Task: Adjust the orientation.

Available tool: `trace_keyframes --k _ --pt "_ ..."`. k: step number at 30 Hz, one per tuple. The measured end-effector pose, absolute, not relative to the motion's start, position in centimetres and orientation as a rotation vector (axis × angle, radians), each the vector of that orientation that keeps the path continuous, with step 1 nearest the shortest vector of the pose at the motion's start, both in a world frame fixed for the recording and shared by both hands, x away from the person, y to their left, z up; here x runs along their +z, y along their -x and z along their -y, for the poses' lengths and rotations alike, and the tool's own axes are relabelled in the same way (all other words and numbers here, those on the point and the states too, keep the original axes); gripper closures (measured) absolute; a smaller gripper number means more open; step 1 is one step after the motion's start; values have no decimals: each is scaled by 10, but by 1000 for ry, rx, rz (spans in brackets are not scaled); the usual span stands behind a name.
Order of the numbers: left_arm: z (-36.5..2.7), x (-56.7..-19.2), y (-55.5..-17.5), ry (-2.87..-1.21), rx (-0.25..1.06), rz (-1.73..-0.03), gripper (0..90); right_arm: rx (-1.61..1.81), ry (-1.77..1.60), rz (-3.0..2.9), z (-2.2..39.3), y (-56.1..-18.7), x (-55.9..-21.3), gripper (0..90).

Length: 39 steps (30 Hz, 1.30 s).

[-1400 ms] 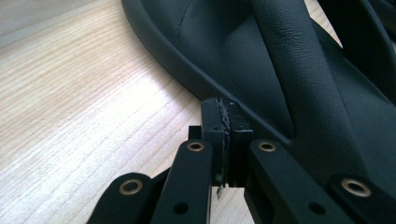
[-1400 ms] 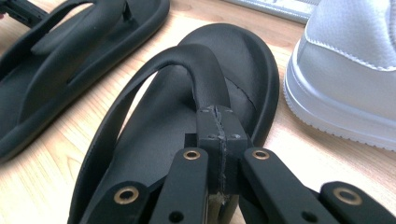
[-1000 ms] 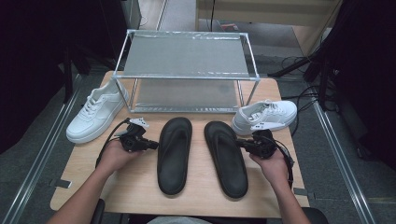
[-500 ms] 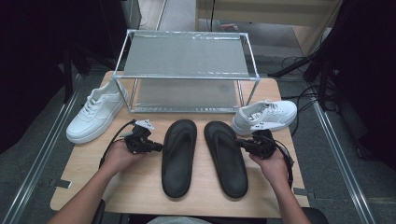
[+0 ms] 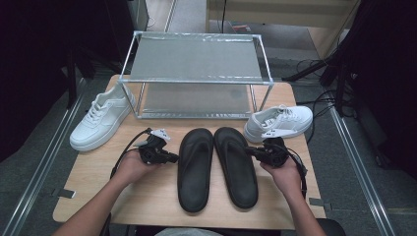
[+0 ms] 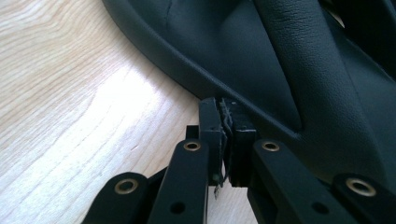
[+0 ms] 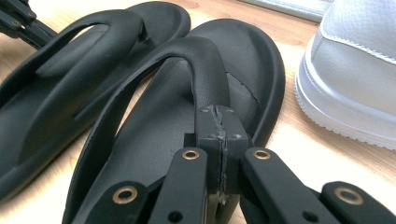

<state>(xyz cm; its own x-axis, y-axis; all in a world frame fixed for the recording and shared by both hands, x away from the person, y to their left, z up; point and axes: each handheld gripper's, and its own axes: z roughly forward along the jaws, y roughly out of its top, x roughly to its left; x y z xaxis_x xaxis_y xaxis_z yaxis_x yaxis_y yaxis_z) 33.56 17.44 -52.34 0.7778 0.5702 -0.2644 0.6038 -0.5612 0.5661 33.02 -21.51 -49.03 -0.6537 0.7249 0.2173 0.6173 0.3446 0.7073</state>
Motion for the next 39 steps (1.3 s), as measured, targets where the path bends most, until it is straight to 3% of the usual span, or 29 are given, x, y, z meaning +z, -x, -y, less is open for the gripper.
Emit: trace_keyframes --k 10,39 --pt "-158 -523 -330 -2338 -72 -819 878 1211 -1212 -2463 209 -330 -492 900" --pt "-171 -524 -309 -2320 -66 -880 870 1218 -1169 -2470 186 -349 -494 900"
